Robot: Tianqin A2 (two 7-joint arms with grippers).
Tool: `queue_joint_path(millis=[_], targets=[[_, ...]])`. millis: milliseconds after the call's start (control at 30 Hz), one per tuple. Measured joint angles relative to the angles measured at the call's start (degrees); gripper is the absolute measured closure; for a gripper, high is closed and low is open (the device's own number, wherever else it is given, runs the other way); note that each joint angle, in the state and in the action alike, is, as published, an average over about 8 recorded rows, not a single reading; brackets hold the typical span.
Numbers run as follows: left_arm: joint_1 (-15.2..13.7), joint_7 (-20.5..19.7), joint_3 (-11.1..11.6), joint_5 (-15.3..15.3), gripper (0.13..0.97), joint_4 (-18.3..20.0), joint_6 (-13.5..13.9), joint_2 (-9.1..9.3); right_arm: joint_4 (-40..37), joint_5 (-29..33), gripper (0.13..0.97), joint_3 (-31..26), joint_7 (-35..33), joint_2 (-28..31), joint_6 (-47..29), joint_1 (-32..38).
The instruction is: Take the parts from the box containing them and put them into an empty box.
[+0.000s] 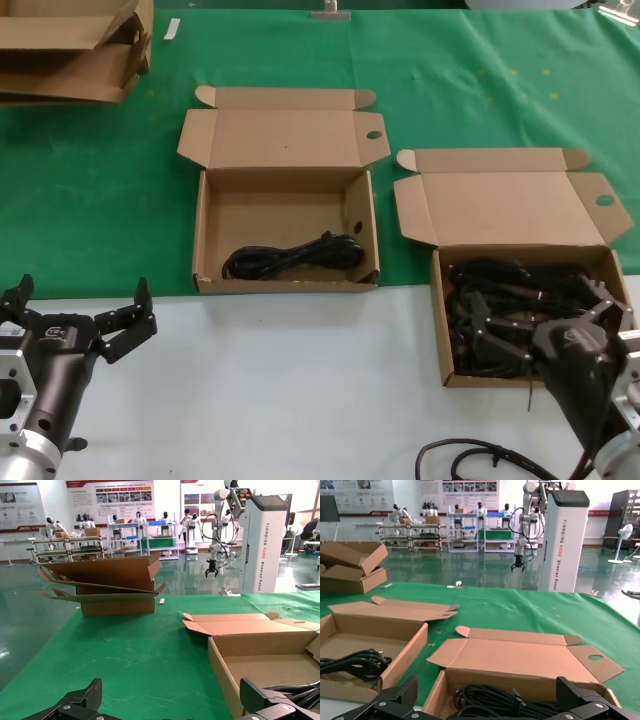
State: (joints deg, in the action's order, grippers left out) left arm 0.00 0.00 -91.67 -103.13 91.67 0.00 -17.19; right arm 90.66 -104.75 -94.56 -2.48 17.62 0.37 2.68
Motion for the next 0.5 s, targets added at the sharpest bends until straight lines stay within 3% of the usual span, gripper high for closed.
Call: queue_joint_path(millis=[500], targets=[[0.0, 0.0, 0.0, 0.0, 0.132, 0.0, 0.0, 0.00, 0.2, 0.4, 0.129, 0.7, 0.6, -0.1, -0.1, -0.6]])
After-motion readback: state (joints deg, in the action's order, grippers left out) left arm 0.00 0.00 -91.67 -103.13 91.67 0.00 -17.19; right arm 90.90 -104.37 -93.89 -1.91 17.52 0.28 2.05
